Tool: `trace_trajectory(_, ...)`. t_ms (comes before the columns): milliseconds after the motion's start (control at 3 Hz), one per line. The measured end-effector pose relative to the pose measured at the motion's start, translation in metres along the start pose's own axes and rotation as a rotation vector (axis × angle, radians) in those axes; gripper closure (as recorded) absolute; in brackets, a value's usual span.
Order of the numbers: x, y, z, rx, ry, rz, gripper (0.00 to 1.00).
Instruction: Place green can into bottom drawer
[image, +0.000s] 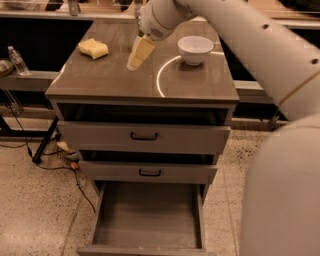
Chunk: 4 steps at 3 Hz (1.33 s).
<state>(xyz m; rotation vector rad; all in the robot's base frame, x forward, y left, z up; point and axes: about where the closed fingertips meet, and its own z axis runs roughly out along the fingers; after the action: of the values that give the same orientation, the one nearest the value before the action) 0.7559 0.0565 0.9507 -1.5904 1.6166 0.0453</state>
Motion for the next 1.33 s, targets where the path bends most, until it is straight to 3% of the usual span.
trace_trajectory(333, -0.001, -0.030, 0.059, 0.056, -0.036, 0.038, 0.00)
trace_trajectory(667, 0.015, -0.061, 0.085, 0.129, -0.032, 0.088, 0.00)
trace_trajectory(1333, 0.051, -0.123, 0.104, 0.286, -0.050, 0.225, 0.00)
